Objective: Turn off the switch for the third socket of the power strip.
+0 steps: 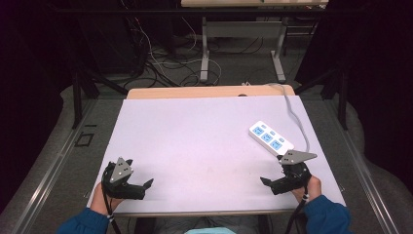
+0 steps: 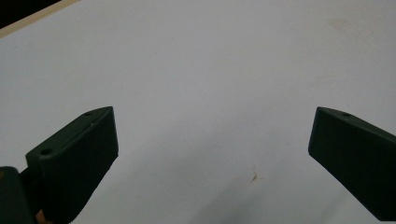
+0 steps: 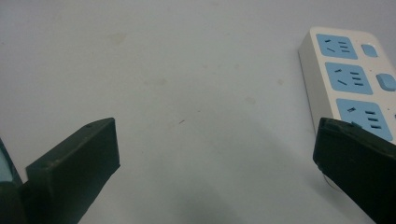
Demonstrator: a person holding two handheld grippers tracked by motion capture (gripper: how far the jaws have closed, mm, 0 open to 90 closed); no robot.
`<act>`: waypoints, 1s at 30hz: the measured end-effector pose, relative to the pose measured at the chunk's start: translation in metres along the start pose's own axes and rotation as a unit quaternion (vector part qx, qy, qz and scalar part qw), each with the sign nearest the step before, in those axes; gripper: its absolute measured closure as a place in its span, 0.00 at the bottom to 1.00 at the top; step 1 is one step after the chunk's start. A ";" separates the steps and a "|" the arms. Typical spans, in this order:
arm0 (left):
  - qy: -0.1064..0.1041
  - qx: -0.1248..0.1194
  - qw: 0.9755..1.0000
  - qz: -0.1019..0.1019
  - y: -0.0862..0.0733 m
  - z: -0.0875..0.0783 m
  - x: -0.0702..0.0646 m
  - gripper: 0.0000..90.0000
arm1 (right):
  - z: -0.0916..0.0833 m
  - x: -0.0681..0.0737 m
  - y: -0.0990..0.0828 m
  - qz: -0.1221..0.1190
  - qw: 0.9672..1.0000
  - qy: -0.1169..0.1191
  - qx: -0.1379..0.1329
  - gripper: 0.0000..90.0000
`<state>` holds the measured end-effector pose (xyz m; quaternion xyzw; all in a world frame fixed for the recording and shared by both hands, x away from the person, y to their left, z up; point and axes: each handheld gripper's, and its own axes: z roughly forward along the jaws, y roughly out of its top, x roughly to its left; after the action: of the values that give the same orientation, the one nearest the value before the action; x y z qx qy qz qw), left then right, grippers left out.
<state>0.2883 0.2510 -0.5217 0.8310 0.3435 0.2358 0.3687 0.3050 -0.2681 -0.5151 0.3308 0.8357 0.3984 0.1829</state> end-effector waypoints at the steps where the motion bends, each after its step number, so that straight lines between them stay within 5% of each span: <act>1: -0.002 0.004 1.000 -0.003 0.000 0.000 0.000 0.01 | 0.000 0.000 0.000 0.000 1.000 -0.001 0.000 0.00; 30: 0.005 0.005 1.000 0.010 0.000 0.000 -0.001 0.01 | 0.011 -0.016 0.018 0.007 1.000 -0.015 0.008 0.00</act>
<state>0.2884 0.2502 -0.5218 0.8348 0.3385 0.2419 0.3605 0.3306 -0.2651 -0.5068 0.3438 0.8338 0.3881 0.1899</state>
